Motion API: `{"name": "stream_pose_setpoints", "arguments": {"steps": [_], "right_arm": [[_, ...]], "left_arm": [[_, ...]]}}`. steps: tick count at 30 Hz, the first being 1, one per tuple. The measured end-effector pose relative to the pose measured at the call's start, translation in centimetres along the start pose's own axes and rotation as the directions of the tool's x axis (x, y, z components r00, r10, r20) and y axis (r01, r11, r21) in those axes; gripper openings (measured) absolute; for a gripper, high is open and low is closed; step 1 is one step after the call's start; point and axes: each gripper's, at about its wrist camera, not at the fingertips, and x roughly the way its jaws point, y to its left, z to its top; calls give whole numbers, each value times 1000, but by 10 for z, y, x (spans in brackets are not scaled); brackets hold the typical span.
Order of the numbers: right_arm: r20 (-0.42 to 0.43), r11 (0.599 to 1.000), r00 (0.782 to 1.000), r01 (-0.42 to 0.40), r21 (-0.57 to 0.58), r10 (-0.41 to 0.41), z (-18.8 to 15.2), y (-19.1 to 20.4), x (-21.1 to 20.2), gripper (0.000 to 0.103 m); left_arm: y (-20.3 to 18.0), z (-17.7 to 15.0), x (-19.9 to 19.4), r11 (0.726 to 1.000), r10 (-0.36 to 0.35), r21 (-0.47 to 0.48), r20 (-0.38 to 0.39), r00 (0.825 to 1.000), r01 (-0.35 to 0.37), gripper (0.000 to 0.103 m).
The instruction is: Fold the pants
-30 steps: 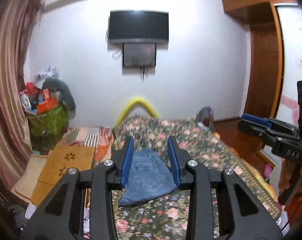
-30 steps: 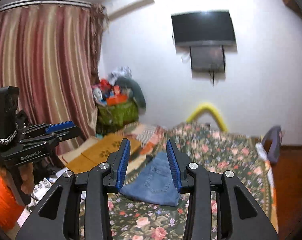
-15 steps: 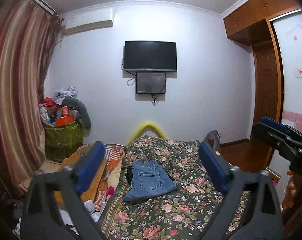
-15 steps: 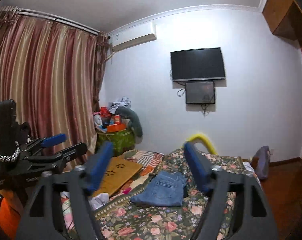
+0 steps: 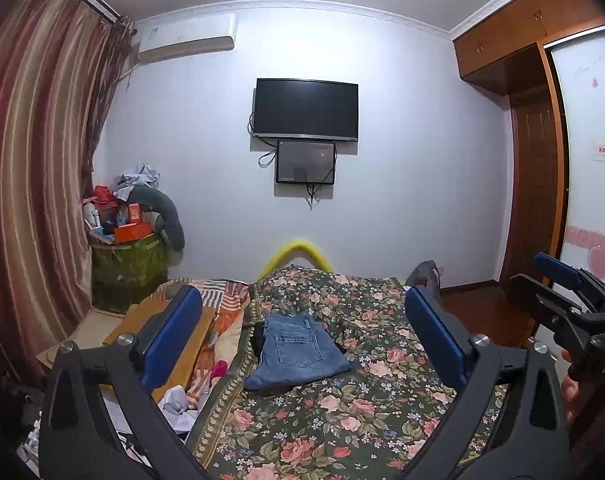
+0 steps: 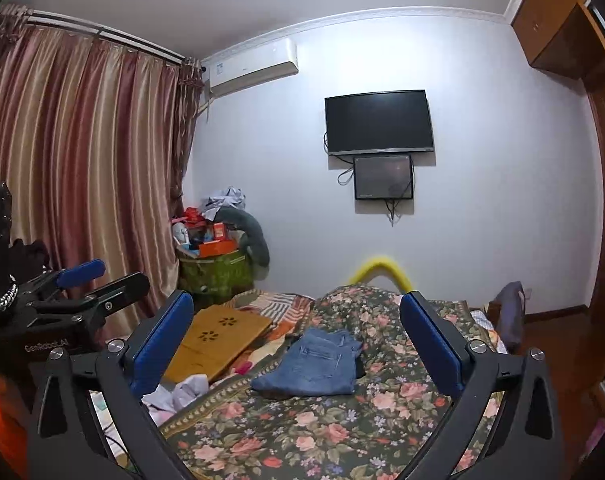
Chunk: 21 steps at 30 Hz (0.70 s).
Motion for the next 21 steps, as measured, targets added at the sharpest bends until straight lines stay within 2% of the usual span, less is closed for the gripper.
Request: {"name": "stream_pose_setpoints", "arguments": {"steps": [21], "right_arm": [[-20, 1000, 1000, 13, 14, -12, -6, -6, -3, 103]], "left_arm": [[-1, -9, 8, 1000, -23, -10, -29, 999, 23, 103]]}}
